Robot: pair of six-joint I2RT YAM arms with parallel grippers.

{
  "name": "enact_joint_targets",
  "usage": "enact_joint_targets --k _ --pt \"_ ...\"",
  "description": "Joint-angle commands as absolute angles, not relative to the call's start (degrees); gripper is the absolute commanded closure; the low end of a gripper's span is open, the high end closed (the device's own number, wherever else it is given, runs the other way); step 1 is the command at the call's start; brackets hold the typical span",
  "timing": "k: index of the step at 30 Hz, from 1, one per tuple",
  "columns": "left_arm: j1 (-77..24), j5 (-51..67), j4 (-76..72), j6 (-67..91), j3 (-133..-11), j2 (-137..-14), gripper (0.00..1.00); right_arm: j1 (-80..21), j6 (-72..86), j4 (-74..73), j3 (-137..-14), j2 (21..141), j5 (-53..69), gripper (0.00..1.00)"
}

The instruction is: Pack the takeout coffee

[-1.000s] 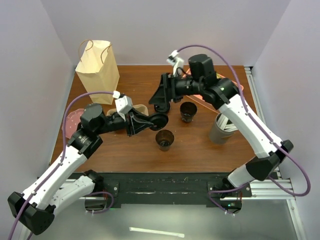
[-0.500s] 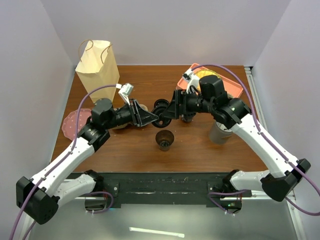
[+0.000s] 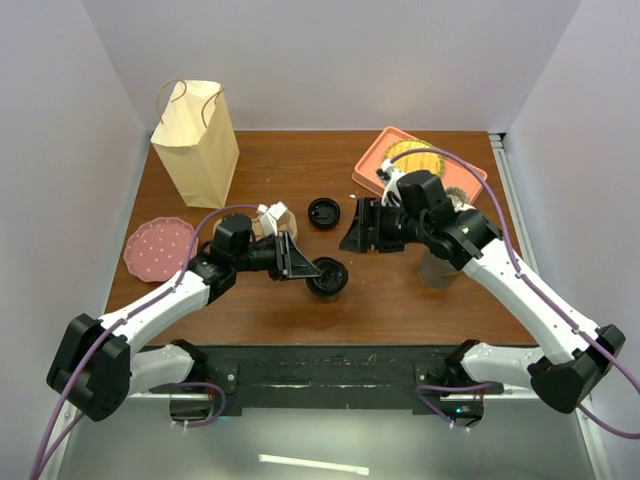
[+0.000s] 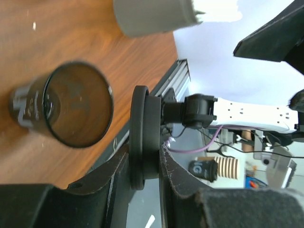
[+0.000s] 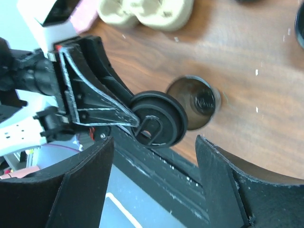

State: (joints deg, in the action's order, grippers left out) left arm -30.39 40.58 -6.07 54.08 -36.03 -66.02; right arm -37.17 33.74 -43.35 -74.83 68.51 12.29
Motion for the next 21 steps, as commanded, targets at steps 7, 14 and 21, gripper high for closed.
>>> enact_joint_targets --k 7,14,21 --pt "-30.15 44.57 -18.72 61.43 -32.35 -64.07 0.76 -37.27 37.0 -40.34 -66.8 68.38 19.69 0.35" --pt "-30.15 40.78 -11.61 62.4 -36.11 -64.95 0.76 -40.77 26.3 -38.32 -70.4 67.5 23.12 0.51" --pt "-30.15 39.73 -5.81 60.82 -40.43 -66.09 0.76 -51.5 14.59 -35.08 -70.14 68.12 12.92 0.5"
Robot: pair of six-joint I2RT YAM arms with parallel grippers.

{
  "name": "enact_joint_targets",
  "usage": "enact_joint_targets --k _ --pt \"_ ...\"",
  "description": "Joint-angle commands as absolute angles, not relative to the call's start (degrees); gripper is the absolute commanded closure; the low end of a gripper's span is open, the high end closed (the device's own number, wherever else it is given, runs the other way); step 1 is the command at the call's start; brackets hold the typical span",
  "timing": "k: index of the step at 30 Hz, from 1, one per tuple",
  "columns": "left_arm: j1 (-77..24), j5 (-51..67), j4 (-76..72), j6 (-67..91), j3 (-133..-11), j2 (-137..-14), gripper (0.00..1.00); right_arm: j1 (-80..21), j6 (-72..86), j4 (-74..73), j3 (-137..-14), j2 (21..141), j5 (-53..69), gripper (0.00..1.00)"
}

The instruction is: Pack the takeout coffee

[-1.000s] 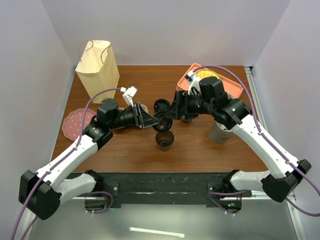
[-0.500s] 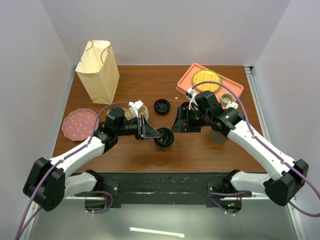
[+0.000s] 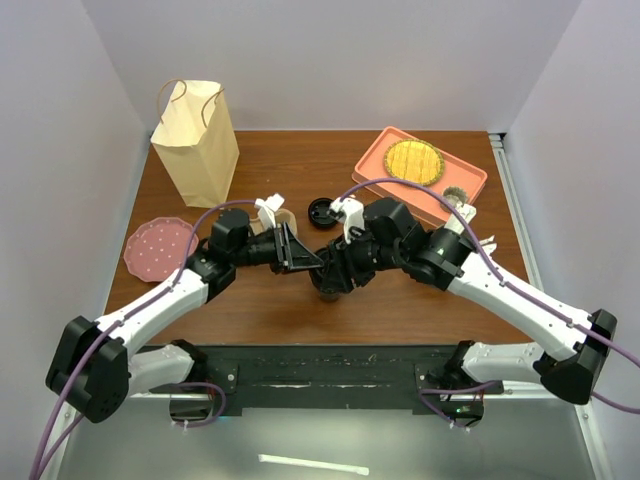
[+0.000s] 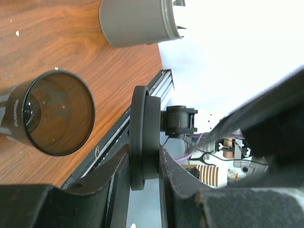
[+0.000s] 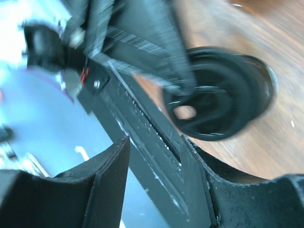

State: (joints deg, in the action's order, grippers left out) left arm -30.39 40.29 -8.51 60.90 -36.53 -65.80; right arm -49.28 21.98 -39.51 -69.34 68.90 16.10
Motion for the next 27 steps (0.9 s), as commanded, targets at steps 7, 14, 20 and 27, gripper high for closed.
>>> enact_joint_targets --k 7,14,20,27 --pt "-30.15 39.73 -4.57 61.52 -41.13 -66.88 0.75 -53.0 12.66 -31.64 -70.31 69.43 9.5 0.53" --pt "-30.15 40.69 -2.64 61.7 -43.68 -68.29 0.74 -54.49 9.67 -34.0 -72.24 71.8 6.33 0.55" --pt "-30.06 41.31 -1.85 61.52 -45.09 -69.17 0.74 -57.12 9.05 -34.89 -72.42 74.0 4.4 0.57" --pt "-29.36 42.19 -1.76 61.44 -45.35 -69.7 0.75 -60.55 7.22 -37.61 -74.44 76.11 -3.68 0.69"
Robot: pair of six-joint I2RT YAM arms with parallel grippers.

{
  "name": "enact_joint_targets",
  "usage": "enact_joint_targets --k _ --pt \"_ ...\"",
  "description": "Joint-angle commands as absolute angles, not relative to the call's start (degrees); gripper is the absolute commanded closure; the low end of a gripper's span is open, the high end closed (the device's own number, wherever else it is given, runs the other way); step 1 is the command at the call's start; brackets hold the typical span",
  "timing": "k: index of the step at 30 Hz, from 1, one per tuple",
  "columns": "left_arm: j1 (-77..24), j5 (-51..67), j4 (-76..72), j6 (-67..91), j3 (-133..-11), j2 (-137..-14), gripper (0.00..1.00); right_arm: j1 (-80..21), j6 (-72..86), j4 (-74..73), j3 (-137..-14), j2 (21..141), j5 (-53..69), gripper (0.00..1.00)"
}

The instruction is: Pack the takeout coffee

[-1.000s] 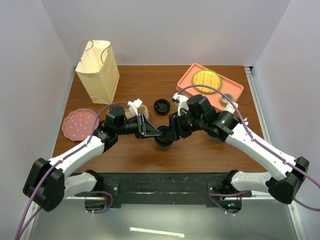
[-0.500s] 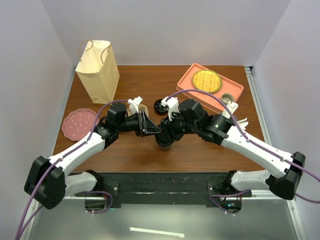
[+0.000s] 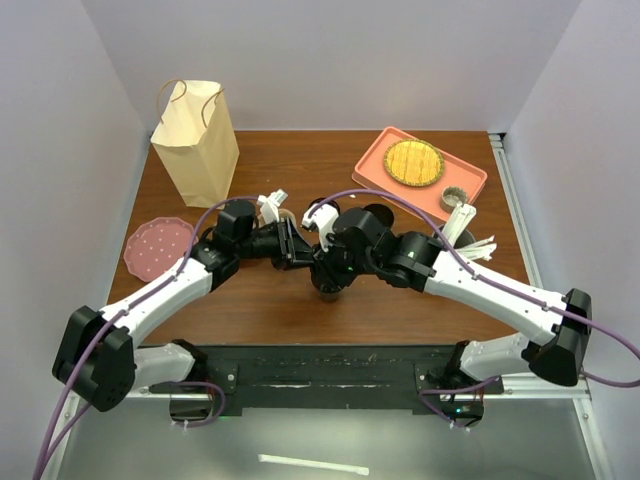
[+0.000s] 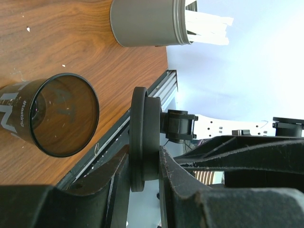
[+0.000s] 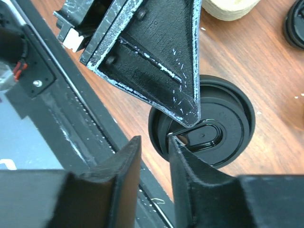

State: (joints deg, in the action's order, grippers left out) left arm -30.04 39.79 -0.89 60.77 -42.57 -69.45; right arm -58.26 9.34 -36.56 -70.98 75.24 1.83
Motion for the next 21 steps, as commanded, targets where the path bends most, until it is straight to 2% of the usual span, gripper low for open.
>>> enact_joint_targets --k 1,5,11,21 --pt "-29.36 42.54 -1.84 61.52 -45.26 -69.96 0.75 -60.99 6.86 -38.05 -74.62 76.29 -5.17 0.71" --pt "-29.18 43.77 -2.55 61.87 -45.35 -70.75 0.75 -62.49 5.89 -39.2 -74.89 76.82 -7.38 0.73" --pt "-28.83 43.86 -2.81 61.79 -45.7 -70.93 0.75 -63.28 5.8 -38.94 -75.15 77.17 -7.82 1.0" --pt "-28.74 44.56 -2.73 61.0 -46.76 -72.07 0.7 -63.99 8.43 -38.85 -75.5 77.43 -6.5 1.0"
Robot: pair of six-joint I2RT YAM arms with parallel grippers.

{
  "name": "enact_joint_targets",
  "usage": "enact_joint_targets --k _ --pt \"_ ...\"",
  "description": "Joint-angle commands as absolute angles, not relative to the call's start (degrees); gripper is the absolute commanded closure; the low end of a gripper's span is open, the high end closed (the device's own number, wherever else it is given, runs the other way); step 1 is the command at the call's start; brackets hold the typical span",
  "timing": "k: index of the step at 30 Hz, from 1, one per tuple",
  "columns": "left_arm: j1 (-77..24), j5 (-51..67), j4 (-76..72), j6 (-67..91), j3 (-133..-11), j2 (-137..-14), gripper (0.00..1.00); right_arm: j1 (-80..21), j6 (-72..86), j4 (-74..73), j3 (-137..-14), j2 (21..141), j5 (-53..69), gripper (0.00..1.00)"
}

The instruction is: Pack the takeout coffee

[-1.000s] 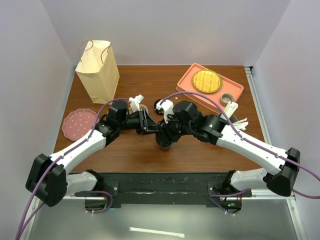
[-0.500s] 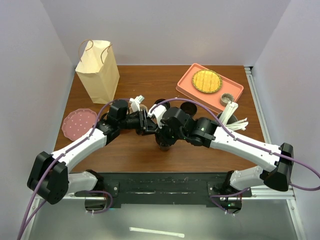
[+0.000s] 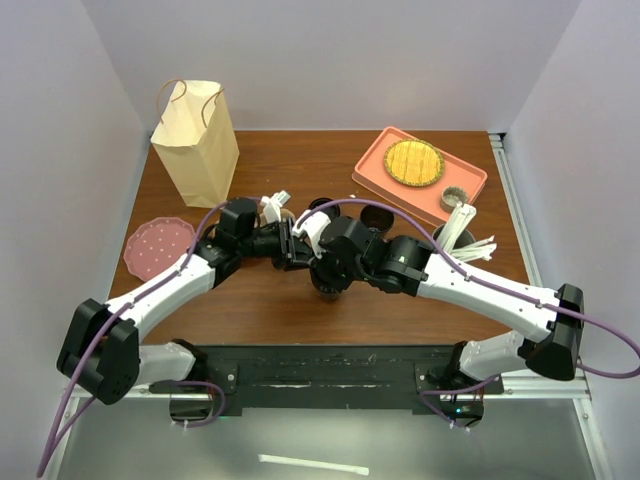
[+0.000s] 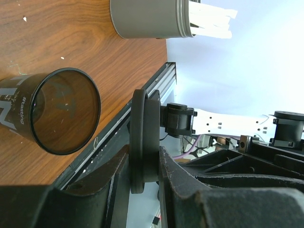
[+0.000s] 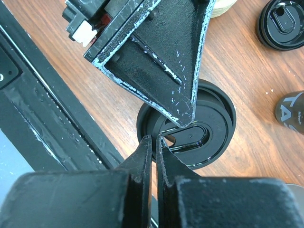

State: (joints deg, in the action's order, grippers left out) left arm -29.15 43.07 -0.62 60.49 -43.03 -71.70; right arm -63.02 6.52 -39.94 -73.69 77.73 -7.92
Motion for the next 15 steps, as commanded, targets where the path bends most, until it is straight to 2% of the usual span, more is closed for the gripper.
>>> enact_joint_targets --k 1,2,6,8,15 --pt "-28.74 44.47 -2.55 60.74 -47.19 -72.24 0.69 -64.07 8.61 -38.85 -75.59 77.52 -6.59 1.0" --pt "-28.74 44.47 -2.29 60.21 -47.37 -72.33 0.68 -64.07 8.7 -38.93 -75.76 77.43 -7.03 1.0" --pt "-28.57 44.21 -0.36 58.19 -48.34 -72.86 0.47 -64.07 9.49 -40.95 -77.08 79.18 -7.38 1.0" --pt "-28.22 43.86 -0.09 57.05 -48.87 -73.04 0.41 -64.07 9.93 -42.09 -77.87 79.89 -6.86 1.0" --pt "-25.67 35.71 12.99 47.74 -54.39 -74.88 0.31 -64.16 11.86 -43.85 -79.01 82.0 -8.35 1.0"
